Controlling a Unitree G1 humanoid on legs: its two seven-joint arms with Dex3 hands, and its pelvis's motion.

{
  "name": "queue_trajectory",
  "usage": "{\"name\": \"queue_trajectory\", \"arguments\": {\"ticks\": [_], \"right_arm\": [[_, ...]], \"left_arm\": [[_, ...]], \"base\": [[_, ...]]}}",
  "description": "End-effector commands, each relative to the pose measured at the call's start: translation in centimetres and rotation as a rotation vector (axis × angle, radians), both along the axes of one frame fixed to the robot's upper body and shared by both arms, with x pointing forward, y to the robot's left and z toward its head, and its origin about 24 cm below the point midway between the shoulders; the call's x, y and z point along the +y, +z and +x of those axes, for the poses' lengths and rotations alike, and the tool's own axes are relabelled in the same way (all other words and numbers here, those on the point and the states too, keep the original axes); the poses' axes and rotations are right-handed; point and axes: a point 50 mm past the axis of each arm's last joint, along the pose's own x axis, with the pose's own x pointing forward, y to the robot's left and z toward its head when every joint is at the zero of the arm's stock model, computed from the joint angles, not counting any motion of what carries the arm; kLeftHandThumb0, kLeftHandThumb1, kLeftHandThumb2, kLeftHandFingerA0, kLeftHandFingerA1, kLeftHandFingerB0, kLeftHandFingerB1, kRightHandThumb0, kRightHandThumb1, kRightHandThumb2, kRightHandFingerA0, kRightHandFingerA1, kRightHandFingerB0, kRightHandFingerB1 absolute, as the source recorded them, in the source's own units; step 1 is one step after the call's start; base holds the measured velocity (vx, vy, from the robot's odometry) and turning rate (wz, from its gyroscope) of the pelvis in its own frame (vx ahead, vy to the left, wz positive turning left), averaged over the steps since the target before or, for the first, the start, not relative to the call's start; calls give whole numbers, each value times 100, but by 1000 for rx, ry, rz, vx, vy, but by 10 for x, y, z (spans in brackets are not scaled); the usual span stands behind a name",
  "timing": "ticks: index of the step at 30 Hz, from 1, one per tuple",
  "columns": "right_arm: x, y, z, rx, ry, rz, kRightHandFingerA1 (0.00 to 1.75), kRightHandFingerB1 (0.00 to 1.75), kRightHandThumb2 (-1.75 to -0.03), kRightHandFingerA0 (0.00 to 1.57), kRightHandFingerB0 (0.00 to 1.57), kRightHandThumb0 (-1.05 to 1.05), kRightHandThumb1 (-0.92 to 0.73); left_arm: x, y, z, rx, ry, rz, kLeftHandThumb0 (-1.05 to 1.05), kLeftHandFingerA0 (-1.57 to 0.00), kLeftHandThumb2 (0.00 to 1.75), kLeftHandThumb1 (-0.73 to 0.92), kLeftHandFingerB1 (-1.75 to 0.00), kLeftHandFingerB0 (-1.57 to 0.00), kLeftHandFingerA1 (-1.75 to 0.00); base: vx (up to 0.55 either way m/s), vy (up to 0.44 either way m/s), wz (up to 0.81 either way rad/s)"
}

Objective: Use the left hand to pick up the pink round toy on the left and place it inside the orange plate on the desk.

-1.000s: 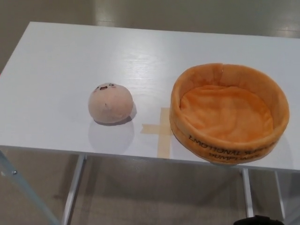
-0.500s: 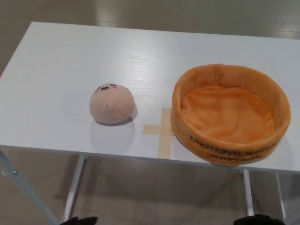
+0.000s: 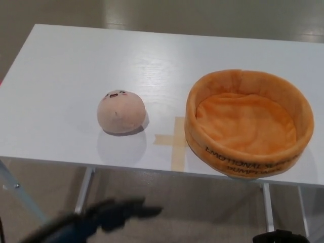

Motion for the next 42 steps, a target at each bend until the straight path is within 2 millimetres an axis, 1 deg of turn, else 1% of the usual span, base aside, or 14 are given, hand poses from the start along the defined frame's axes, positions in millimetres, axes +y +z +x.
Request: {"name": "queue_trajectory", "arguments": {"ticks": [1, 5, 9, 10, 11, 15, 18, 20, 22, 24, 26, 27, 32, 42], "right_arm": [[-2, -1, -3, 12, -1, -7, 91, 78, -60, 67, 62, -14, -57], [-2, 0, 0, 13, -3, -6, 89, 76, -58, 65, 60, -12, -59], [-2, 0, 0, 11, -2, -1, 89, 77, -59, 64, 61, -13, -58], [-1, -1, 0, 12, -5, 1, 90, 77, -60, 65, 61, -14, -58], [-1, -1, -1, 11, -5, 1, 90, 77, -60, 66, 61, -14, -58], [0, -1, -1, 11, -8, 3, 93, 78, -60, 68, 62, -14, -58], [0, -1, -1, 10, -2, -1, 91, 78, -60, 66, 63, -14, -58], [0, -1, 0, 5, -1, -4, 91, 78, -61, 68, 62, -13, -56], [0, 0, 0, 5, 2, -5, 91, 78, -61, 68, 62, -13, -57], [1, -1, 0, 10, 6, -9, 91, 77, -60, 67, 61, -13, -58], [0, -1, 0, 11, 6, -10, 91, 77, -60, 67, 61, -13, -58], [1, -1, 0, 10, -1, -2, 92, 78, -60, 67, 62, -13, -58], [1, -1, -1, 8, -8, 14, 94, 79, -61, 68, 62, -13, -57], [2, -2, -2, 15, -7, 15, 91, 77, -60, 66, 61, -14, -58]], "left_arm": [[-1, 32, 18, -139, -14, 16, -16, 0, 67, 41, -35, -8, -19], [-2, 55, 48, -264, 38, 102, -20, 0, 66, 38, -34, -8, -15], [-3, 60, 58, -283, 55, 113, -20, 0, 65, 37, -33, -8, -14], [-4, 67, 75, -299, 91, 181, -30, 0, 62, 23, -24, 0, -15], [-4, 69, 81, -296, 104, 214, -34, 0, 60, 23, -17, 0, -9], [-6, 71, 101, -290, 135, 302, -34, 0, 59, 24, -15, 0, -3], [-12, 69, 118, -299, 170, 377, -44, 0, 65, 33, -9, 0, 0], [-16, 69, 130, -301, 196, 441, -54, 0, 67, 33, -10, 0, 0], [-17, 69, 137, -301, 213, 470, -56, 0, 68, 32, -10, 0, 0], [-20, 64, 150, -301, 241, 512, -59, 0, 69, 31, -11, 0, 0], [-20, 63, 152, -302, 245, 518, -59, 0, 69, 31, -11, 0, 0], [-20, 59, 157, -291, 259, 536, -55, 0, 74, 38, -8, 0, 0], [-24, 39, 178, -227, 301, 609, -54, 0, 74, 38, -8, 0, 0], [-28, 13, 197, -184, 340, 655, -59, 0, 75, 39, -9, 0, 0]], "base": [[0, 0, 0], [0, 0, 0], [0, 0, 0], [0, 0, 0], [0, 0, 0], [0, 0, 0], [0, 0, 0], [0, 0, 0], [0, 0, 0], [0, 0, 0], [0, 0, 0], [0, 0, 0], [0, 0, 0], [0, 0, 0]]}}
